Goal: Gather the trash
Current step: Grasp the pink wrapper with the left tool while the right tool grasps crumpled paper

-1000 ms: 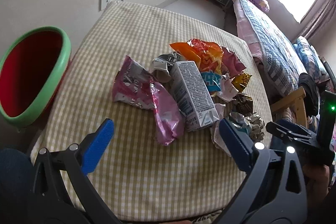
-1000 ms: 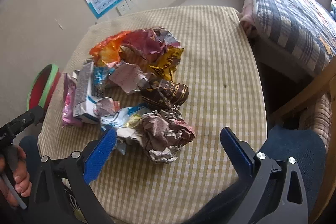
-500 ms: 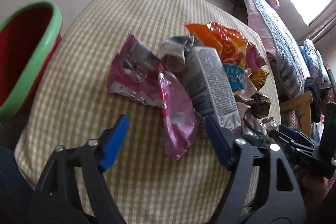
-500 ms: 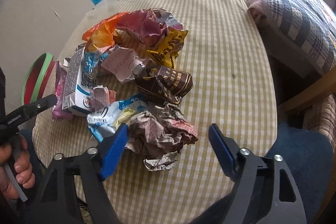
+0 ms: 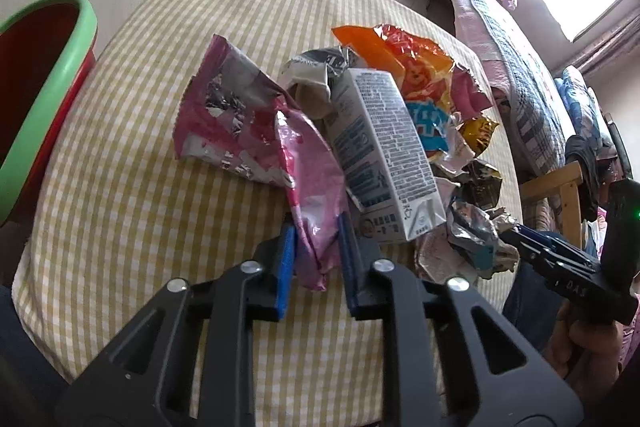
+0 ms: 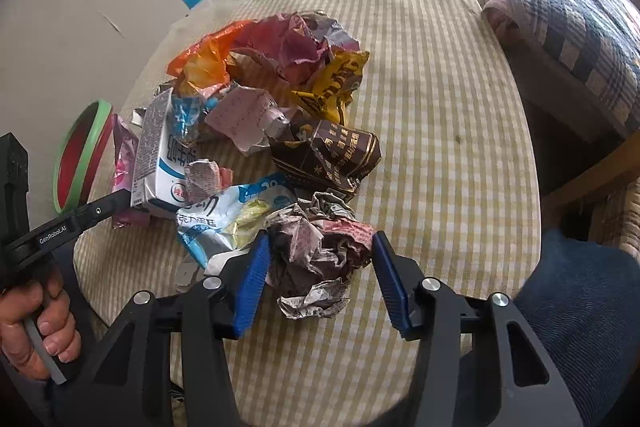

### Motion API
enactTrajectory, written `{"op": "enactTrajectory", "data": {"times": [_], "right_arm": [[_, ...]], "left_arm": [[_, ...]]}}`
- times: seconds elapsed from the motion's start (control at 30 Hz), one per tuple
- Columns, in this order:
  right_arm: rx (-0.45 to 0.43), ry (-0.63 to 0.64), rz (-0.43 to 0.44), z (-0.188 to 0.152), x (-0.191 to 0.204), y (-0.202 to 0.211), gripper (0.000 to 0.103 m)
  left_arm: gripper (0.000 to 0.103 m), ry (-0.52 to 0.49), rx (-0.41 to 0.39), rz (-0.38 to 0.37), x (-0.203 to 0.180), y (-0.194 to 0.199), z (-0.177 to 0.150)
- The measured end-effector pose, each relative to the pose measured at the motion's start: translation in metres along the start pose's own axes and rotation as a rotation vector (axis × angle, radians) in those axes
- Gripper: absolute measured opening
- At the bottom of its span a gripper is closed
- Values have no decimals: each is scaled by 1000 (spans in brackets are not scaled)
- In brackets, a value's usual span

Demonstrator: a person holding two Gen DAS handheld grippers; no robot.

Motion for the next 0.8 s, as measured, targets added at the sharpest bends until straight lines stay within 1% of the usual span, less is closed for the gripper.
{"op": "enactTrajectory", "data": {"times": [0.2, 0.33, 0.53, 0.8], "right_arm": [[-41, 7, -22, 3, -1, 15, 50], [-86, 18, -40, 9, 1, 29, 50], [-138, 25, -27, 19, 10, 45, 50], [-184, 63, -16, 34, 28, 57, 50]], "left_arm": [[16, -10, -27, 0, 2, 15, 0], [16, -23, -47, -1, 1, 27, 2], [16, -64, -84, 7, -5, 47, 4], [16, -89, -119, 19, -4, 66, 10]]}}
Point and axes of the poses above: each gripper's, at about its wrist camera, not at the fingertips, and y roughly against the way its jaws point, x to its left, z to its top, the point moved 2 cm from there along -y, roughly the way its jaws point, and after that the axes turned 5 degrees about -x, right-handed, at the moved point
